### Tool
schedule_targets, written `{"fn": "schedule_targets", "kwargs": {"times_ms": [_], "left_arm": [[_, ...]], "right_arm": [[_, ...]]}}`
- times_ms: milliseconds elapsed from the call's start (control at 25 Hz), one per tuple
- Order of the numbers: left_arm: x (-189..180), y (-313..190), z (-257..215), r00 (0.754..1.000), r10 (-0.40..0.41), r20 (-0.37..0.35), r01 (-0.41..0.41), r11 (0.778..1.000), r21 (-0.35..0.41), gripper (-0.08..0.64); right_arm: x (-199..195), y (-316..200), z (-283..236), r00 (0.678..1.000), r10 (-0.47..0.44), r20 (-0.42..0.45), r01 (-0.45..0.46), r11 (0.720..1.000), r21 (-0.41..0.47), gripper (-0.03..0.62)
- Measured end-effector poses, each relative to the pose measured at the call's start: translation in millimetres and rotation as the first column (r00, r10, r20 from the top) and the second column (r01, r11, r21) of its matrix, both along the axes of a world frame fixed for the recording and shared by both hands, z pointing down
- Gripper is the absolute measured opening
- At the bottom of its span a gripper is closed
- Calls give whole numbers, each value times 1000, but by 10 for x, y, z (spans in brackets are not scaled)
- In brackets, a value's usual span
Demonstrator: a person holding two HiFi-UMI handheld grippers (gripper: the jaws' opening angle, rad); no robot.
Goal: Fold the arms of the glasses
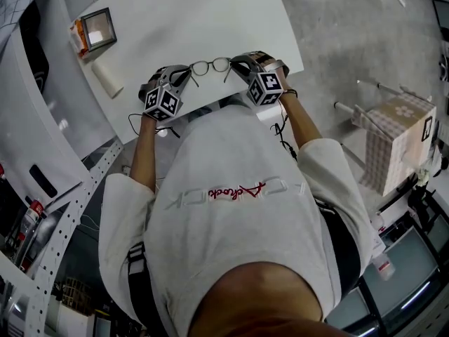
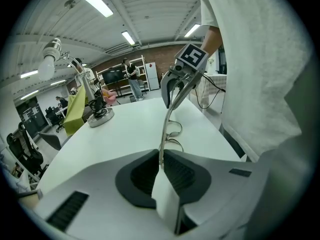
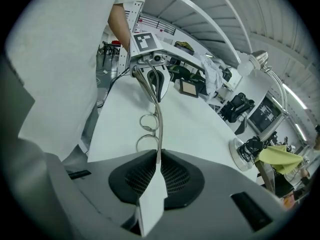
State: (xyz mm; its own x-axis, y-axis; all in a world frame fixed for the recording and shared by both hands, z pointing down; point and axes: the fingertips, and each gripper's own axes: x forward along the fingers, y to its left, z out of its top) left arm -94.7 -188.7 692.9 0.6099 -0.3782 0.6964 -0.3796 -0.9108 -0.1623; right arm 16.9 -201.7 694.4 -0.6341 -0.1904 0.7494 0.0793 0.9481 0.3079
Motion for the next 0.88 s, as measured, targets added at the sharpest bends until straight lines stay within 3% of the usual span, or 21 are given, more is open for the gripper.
{"fn": "schedule_targets", "kwargs": {"times_ms": [520, 880], "left_arm": [[171, -54, 64, 995, 91, 39, -91, 996, -14, 58], [351, -66, 213, 976, 192, 101, -187, 981, -56, 55]], "right_arm": [[36, 1, 7, 998, 49, 37, -46, 996, -81, 37], [26, -29, -17, 997, 60, 53, -54, 993, -101, 35]]}}
